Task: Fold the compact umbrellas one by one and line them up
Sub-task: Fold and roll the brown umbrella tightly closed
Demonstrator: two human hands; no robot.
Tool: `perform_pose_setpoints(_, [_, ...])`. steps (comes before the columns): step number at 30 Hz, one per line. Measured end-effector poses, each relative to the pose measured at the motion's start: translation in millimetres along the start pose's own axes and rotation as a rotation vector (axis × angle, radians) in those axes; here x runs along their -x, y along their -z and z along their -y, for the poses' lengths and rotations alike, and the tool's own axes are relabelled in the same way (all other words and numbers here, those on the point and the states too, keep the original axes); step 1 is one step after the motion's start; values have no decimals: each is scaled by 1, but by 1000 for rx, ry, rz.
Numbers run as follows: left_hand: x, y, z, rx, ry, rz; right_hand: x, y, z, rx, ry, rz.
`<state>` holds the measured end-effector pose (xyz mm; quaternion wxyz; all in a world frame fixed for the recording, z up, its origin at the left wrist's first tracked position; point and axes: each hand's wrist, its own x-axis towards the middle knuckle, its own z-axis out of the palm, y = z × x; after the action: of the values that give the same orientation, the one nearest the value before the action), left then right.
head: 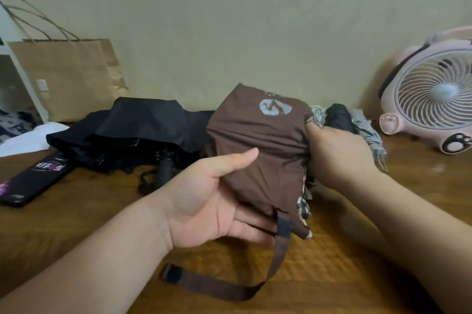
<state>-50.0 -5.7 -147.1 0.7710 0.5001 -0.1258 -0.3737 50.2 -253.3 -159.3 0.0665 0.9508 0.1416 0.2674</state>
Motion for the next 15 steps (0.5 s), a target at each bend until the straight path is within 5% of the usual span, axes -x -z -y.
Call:
perform_pose_setpoints(4, [-4, -11, 8, 62, -7, 112, 8, -18, 7, -77, 24, 60])
perform_pose_setpoints(9, [-17, -30, 28, -14, 21, -143, 8, -19, 2, -114, 30, 18])
perform_pose_setpoints(15, [-10, -34, 31, -114, -165, -72, 9, -10, -6, -162, -18, -55])
